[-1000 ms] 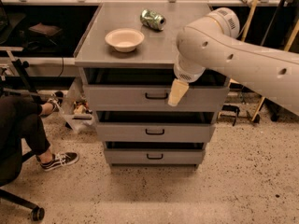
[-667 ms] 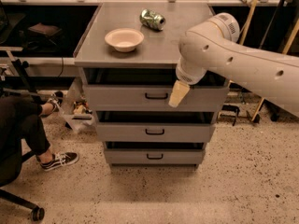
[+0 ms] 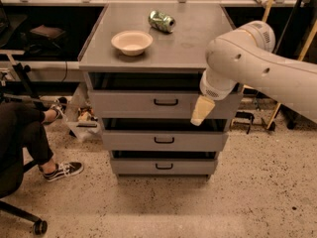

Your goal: Open top drawer

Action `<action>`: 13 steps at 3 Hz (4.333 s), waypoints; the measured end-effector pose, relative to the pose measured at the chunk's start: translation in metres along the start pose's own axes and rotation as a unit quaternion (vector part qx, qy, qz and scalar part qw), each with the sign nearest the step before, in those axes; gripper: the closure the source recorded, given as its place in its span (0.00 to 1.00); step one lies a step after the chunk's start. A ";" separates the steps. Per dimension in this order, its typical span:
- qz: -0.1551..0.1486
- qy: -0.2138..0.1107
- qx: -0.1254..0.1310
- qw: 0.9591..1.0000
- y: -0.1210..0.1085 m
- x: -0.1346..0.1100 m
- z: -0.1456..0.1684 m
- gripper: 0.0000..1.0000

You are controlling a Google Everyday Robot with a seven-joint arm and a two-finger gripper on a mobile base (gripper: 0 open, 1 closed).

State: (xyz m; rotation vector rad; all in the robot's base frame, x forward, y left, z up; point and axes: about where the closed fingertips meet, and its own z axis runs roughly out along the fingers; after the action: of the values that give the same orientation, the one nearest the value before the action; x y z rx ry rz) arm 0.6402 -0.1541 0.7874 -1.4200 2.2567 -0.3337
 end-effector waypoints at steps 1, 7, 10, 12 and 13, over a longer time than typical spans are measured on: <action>-0.021 -0.021 -0.003 1.000 0.008 -0.017 0.003 0.00; 0.047 0.009 -0.039 0.998 -0.004 -0.035 0.189 0.00; 0.046 0.009 -0.039 0.998 -0.004 -0.035 0.189 0.42; 0.046 0.009 -0.039 0.998 -0.012 -0.037 0.175 0.88; 0.046 0.009 -0.039 0.998 -0.015 -0.037 0.172 1.00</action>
Offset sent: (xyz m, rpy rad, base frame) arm 0.0726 0.0927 -0.0184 0.1333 -0.0051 0.1263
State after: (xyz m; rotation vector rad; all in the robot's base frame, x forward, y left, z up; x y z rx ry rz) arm 0.7504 -0.1218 0.6529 -1.3493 2.3640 -0.2314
